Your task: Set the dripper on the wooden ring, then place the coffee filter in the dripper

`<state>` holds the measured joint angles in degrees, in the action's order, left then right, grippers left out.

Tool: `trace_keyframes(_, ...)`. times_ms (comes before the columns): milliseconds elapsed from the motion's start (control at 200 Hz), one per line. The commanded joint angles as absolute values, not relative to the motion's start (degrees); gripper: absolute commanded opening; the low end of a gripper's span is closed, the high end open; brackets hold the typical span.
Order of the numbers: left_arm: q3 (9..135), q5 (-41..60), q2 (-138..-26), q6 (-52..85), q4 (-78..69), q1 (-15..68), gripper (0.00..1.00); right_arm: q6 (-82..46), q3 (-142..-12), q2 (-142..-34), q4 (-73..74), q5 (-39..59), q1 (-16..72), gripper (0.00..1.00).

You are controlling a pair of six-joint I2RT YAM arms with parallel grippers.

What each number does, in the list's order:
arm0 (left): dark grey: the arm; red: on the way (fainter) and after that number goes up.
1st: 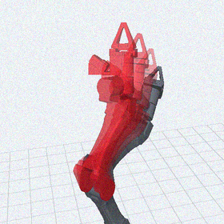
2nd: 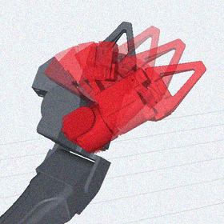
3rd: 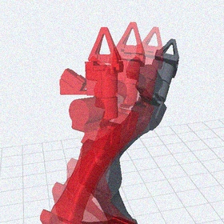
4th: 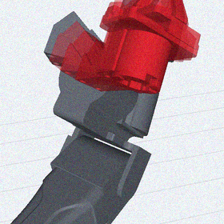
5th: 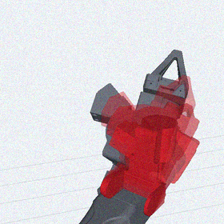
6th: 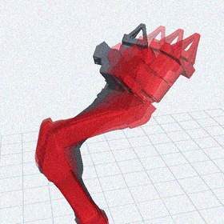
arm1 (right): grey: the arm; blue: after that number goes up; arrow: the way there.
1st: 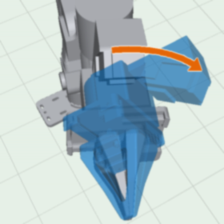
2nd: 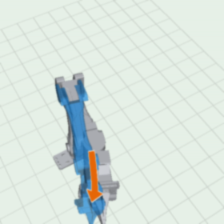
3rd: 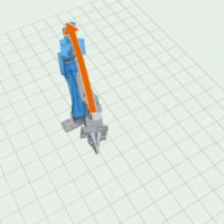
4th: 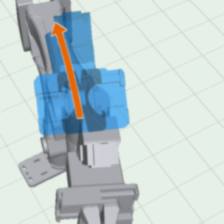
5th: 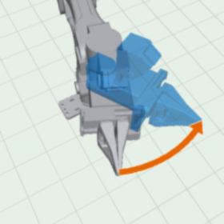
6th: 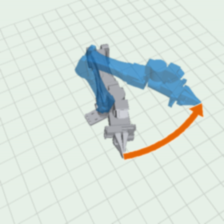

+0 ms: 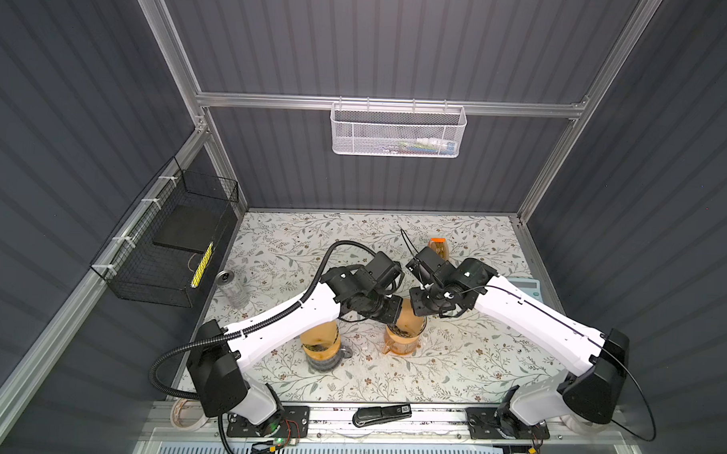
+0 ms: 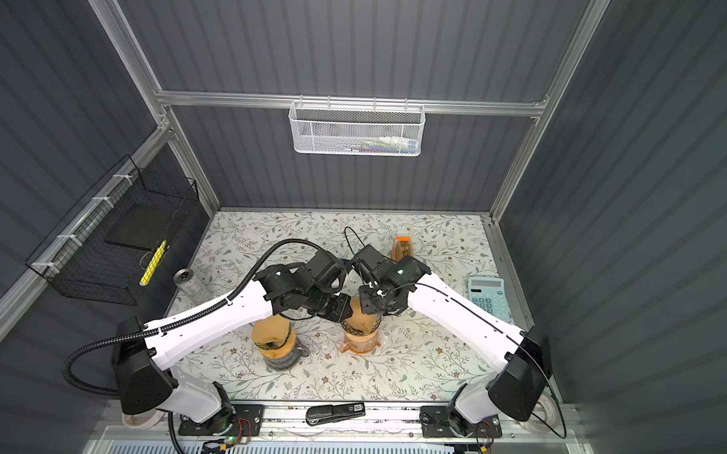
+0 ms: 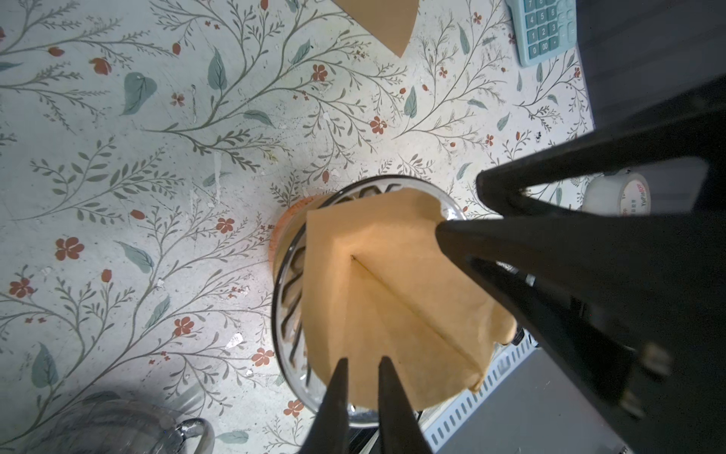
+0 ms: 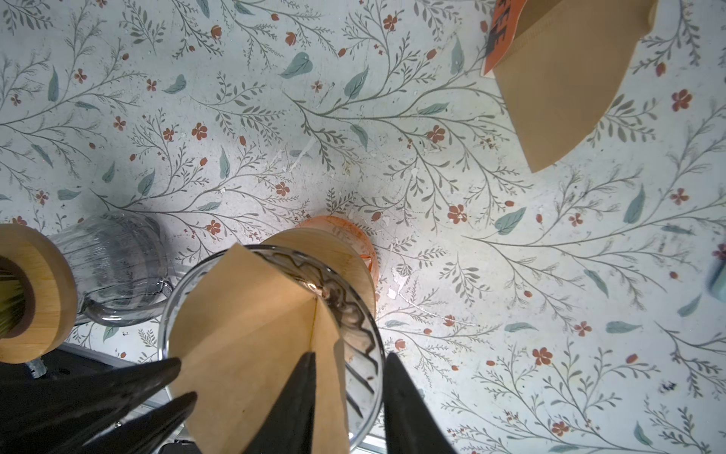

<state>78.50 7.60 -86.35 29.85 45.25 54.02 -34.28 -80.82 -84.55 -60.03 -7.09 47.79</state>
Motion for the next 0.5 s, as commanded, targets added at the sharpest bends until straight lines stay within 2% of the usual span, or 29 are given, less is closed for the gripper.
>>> trace_keyframes(0, 80.4, 6.3, -84.3, 30.5, 45.0, 54.2, 0.17, -35.0, -82.6, -83.0, -61.2, -7.8, 48.1, 0.32)
trace_keyframes(170, 80.3, 3.0, -83.3, 31.4, 45.4, 54.2, 0.17, -35.0, -83.2, -82.1, -60.9, -7.8, 48.0, 0.33)
trace_keyframes(240, 83.0, -0.3, -82.6, 31.7, 46.1, 54.1, 0.21, -34.7, -83.6, -81.3, -60.6, -8.2, 47.8, 0.33)
trace_keyframes(285, 83.7, -2.9, -82.4, 31.6, 47.1, 54.0, 0.30, -34.1, -83.8, -80.7, -60.0, -8.5, 47.5, 0.34)
trace_keyframes(385, 85.6, -9.2, -81.9, 31.1, 48.9, 53.2, 0.60, -32.5, -84.5, -79.2, -59.7, -9.8, 45.6, 0.37)
trace_keyframes(425, 85.9, -10.6, -81.5, 30.8, 48.7, 52.5, 0.93, -31.8, -85.0, -78.6, -59.7, -9.4, 44.3, 0.42)
trace_keyframes(435, 85.9, -10.6, -81.3, 30.7, 48.5, 52.2, 0.98, -31.6, -85.2, -78.4, -59.7, -9.3, 43.9, 0.44)
trace_keyframes(480, 85.8, -10.6, -80.9, 30.3, 47.5, 50.6, 1.00, -30.4, -85.4, -77.6, -59.2, -8.6, 42.4, 0.53)
trace_keyframes(495, 85.8, -10.6, -80.8, 30.2, 47.2, 49.9, 1.00, -30.1, -85.5, -77.4, -59.0, -8.8, 42.0, 0.59)
